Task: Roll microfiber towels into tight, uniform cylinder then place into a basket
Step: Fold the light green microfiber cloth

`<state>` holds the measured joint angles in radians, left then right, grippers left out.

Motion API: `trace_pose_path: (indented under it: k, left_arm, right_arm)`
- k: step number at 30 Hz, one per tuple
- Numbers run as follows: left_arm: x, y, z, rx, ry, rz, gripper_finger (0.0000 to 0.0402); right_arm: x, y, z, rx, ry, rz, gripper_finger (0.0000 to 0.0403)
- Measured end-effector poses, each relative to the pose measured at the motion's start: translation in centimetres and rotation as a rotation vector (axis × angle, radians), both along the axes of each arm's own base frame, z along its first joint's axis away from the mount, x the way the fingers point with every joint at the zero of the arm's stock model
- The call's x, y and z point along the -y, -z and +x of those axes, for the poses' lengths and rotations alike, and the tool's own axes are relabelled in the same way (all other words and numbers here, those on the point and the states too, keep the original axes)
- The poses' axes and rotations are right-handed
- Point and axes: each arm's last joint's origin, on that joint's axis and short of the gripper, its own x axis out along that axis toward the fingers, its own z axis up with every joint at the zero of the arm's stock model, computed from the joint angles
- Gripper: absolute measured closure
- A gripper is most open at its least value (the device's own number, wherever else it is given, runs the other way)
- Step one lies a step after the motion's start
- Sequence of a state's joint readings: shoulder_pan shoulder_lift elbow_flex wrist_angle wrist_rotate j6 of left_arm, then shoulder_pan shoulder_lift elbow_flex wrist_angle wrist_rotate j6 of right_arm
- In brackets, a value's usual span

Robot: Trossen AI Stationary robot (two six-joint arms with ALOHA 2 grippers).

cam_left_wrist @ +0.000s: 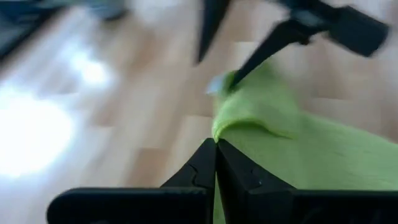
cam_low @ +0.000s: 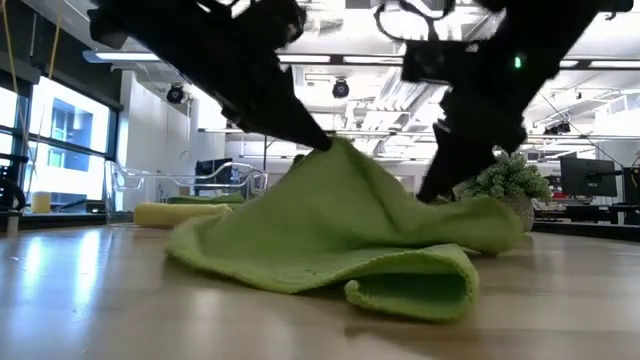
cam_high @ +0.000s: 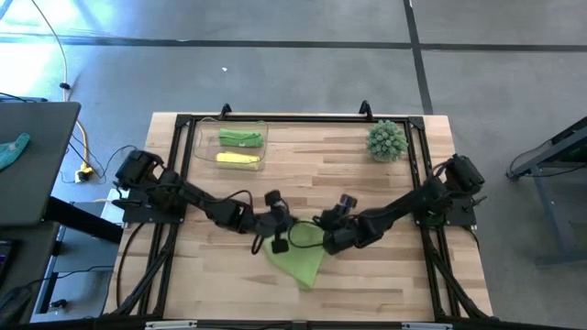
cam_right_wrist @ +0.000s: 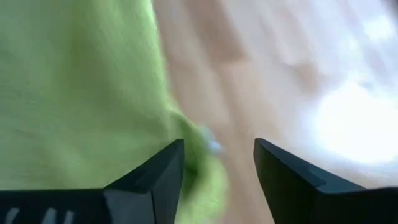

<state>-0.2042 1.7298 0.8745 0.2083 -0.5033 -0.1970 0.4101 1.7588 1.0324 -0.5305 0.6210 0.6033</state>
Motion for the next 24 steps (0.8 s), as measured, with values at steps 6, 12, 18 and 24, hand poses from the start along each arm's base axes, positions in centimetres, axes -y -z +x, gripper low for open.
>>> trace_pose_path:
  k: [6,12,18,24]
  left_arm:
    - [-2.3,0.8,-0.7,-0.076,-0.221,0.045,0.0401]
    - [-3.5,1.9,-1.6,-0.186,-0.28,-0.105,0.0401]
    - [-4.0,2.0,-1.7,-0.199,-0.303,-0.114,0.0401]
    - [-4.4,2.0,-1.7,-0.199,-0.314,-0.117,0.0401]
  right_arm:
    - [1.4,-0.4,-0.9,-0.077,0.042,-0.109,0.0248]
    - [1.6,-2.0,-0.5,0.027,0.053,-0.037,0.0277]
    - [0.1,-2.7,2.0,0.205,-0.117,0.175,0.0284]
    - [-0.5,-3.1,3.1,0.292,-0.239,0.198,0.0284]
